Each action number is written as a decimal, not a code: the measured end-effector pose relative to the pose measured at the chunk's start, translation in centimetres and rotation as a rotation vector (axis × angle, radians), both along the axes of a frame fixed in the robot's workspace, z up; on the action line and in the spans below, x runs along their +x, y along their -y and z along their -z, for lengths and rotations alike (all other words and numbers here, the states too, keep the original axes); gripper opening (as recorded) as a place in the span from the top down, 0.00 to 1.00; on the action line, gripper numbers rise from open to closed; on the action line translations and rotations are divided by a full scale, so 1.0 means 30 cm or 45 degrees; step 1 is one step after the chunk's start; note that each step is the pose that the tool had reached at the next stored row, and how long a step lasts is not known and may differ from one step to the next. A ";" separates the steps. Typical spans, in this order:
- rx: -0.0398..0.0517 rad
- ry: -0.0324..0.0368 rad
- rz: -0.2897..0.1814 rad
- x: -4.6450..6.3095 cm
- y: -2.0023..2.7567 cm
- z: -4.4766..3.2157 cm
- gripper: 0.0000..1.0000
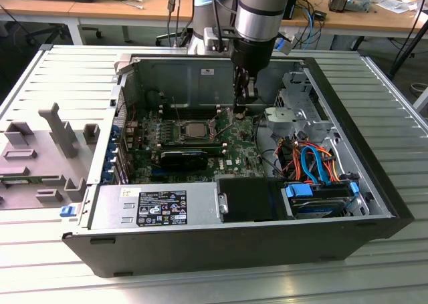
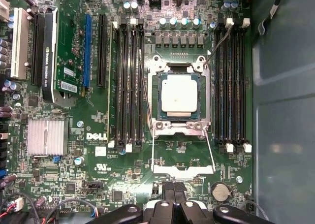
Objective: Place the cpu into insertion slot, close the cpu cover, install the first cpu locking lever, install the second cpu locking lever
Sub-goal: 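Close the cpu cover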
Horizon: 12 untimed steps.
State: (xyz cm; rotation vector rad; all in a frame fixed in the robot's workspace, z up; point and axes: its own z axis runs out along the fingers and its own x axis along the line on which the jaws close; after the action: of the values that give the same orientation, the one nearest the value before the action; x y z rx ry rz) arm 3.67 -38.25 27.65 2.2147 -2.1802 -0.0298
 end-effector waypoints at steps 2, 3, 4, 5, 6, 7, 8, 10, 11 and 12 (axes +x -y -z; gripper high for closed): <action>0.000 0.0000 0.000 0.001 0.000 0.001 0.89; 0.000 0.0001 0.000 0.001 0.000 0.002 0.89; 0.000 0.0001 0.000 0.002 0.000 0.002 0.89; 0.000 0.0001 0.000 0.002 0.000 0.003 0.89; 0.000 0.0000 0.000 0.003 0.000 0.003 0.89; 0.000 0.0001 0.000 0.003 0.000 0.004 0.89; 0.000 0.0000 0.000 0.004 0.000 0.005 0.89; 0.000 0.0000 0.000 0.005 0.000 0.006 0.89; 0.000 0.0000 0.000 0.005 0.000 0.006 0.89; 0.000 0.0000 0.000 0.006 0.000 0.007 0.89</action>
State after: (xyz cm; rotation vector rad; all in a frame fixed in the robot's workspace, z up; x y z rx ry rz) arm 3.85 -38.25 27.45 2.2148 -2.1801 -0.0298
